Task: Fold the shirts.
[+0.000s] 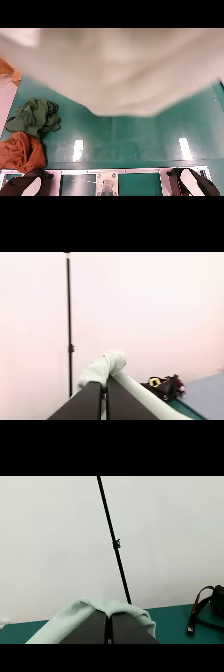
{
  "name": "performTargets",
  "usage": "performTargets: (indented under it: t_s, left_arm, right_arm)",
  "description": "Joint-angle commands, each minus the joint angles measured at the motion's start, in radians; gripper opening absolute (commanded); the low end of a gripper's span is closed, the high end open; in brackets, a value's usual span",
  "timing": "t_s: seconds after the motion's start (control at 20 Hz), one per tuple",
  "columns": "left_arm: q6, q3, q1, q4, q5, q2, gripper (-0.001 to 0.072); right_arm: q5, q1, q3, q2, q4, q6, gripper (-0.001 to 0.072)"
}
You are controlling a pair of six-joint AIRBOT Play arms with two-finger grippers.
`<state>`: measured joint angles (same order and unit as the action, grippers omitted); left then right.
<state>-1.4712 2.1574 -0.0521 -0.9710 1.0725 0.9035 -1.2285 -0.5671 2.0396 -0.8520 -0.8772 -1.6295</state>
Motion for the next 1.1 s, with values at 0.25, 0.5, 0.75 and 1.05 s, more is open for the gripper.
performTargets:
  t_s: [0.25,0.5,0.75,1.05]
  left_arm:
    - [0.082,-0.391,0.018,0.071,-0.023,0.214,0.0022]
    - [0.159,-0.465,0.12,0.074,-0.125,0.653,0.0023]
    - [0.191,-0.465,0.126,0.217,-0.291,0.95,0.0023]
    - [0.311,-0.436,0.116,0.361,-0.376,1.001,0.0023]
  right_arm:
    - [0.053,0.13,-0.422,-0.132,0.088,0.138,0.0013]
    - [0.243,0.251,-0.677,-0.455,0.043,0.222,0.0014]
    - [0.323,0.259,-0.624,-0.838,0.079,0.271,0.0014]
    - [0.323,0.256,-0.445,-1.009,0.084,0.277,0.0014]
